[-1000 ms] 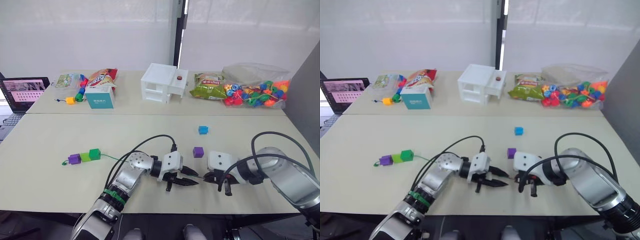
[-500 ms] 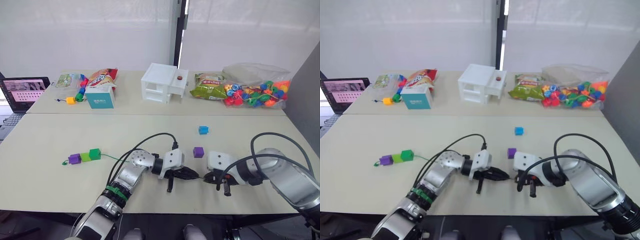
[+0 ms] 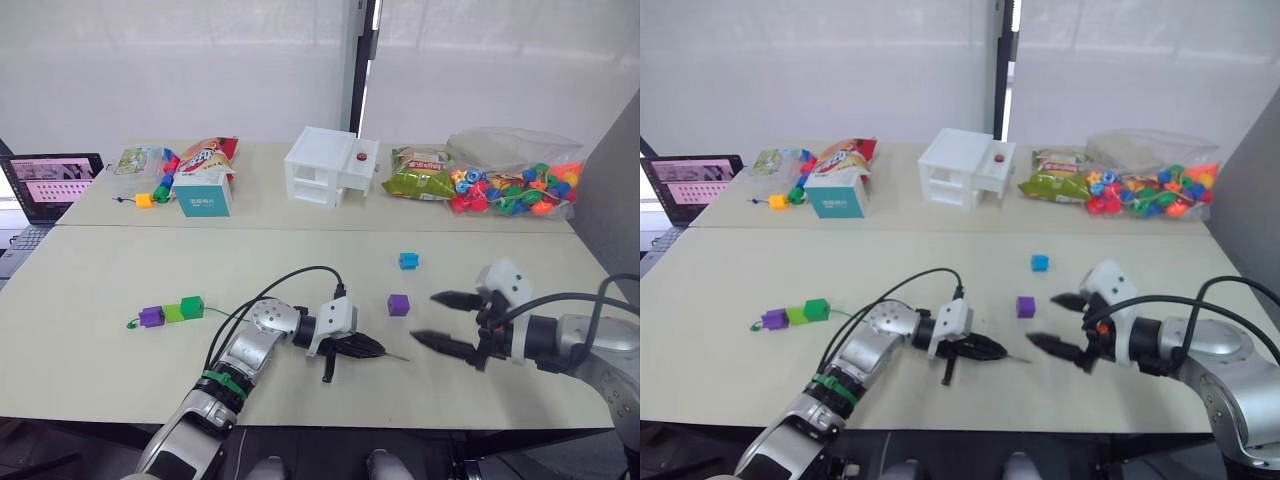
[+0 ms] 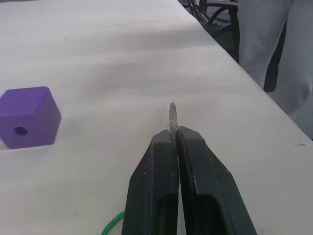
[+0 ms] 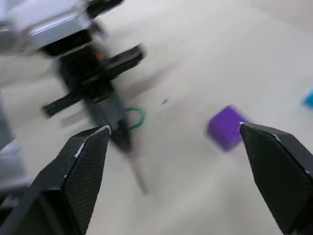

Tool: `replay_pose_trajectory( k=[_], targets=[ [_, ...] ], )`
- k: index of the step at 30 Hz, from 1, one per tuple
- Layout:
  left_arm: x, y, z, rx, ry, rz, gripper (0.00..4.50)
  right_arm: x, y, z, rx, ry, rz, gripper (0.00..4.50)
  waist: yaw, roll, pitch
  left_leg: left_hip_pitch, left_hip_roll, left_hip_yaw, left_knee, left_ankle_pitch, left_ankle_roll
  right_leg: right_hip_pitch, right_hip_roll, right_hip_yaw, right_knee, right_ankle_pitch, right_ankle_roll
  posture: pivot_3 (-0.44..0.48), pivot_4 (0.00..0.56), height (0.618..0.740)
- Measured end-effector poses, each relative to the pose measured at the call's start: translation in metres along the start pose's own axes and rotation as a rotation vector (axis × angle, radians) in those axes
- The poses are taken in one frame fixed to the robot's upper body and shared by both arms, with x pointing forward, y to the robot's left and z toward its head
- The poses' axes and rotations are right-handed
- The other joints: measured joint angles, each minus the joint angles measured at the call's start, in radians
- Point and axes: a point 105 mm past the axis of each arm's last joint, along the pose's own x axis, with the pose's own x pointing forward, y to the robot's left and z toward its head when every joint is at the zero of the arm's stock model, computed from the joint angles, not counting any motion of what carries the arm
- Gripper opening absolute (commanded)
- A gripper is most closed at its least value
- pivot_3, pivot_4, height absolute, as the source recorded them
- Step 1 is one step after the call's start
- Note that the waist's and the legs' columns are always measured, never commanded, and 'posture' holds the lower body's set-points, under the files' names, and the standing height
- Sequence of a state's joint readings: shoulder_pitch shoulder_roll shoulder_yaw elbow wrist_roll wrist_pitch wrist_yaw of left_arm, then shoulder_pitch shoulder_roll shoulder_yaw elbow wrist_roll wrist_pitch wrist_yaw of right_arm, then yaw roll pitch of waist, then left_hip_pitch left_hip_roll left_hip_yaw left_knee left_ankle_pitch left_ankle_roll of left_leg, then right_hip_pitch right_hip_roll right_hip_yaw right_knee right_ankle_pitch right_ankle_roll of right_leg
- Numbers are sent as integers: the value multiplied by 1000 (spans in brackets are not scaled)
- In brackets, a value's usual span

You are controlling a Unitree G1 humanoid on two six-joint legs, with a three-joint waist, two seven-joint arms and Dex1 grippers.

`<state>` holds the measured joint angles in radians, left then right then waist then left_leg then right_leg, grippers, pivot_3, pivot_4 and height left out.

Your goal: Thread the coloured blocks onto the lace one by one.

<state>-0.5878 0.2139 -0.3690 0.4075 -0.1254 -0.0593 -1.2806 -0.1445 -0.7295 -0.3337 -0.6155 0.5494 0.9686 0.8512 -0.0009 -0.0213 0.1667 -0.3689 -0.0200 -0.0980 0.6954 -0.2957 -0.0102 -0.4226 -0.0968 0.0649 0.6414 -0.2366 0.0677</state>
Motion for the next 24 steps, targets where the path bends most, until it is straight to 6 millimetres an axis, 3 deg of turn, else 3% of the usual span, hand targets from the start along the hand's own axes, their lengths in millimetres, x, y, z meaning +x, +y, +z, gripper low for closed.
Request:
replay_pose_trajectory(
  k=[3, 8, 19, 24],
  targets=[
    [-4, -1, -3, -14, 2, 12, 0, 4, -20, -3, 41, -83, -149, 4465, -2, 1, 0, 0, 0, 0, 0, 0, 0, 0, 0, 0, 0, 0, 0, 0, 150, 740],
    [-7, -4, -2, -32, -19, 40, 0, 14, -37, -14, 79, -153, -290, 4465, -7, 1, 0, 0, 0, 0, 0, 0, 0, 0, 0, 0, 1, 0, 0, 0, 150, 740],
    [-13, -5, 1, -39, -19, 91, 0, 47, -53, -23, 116, -216, -456, 4465, -17, 2, -1, 1, 0, 0, -1, 0, 0, -1, 1, 0, 1, 0, 0, 0, 150, 740],
    [-15, -3, 2, -35, -19, 114, 0, 63, -69, -16, 140, -219, -490, 4465, -17, 3, -1, 1, 0, 0, -1, 0, -1, -1, 0, 0, 1, 0, 0, 0, 150, 740]
  ],
)
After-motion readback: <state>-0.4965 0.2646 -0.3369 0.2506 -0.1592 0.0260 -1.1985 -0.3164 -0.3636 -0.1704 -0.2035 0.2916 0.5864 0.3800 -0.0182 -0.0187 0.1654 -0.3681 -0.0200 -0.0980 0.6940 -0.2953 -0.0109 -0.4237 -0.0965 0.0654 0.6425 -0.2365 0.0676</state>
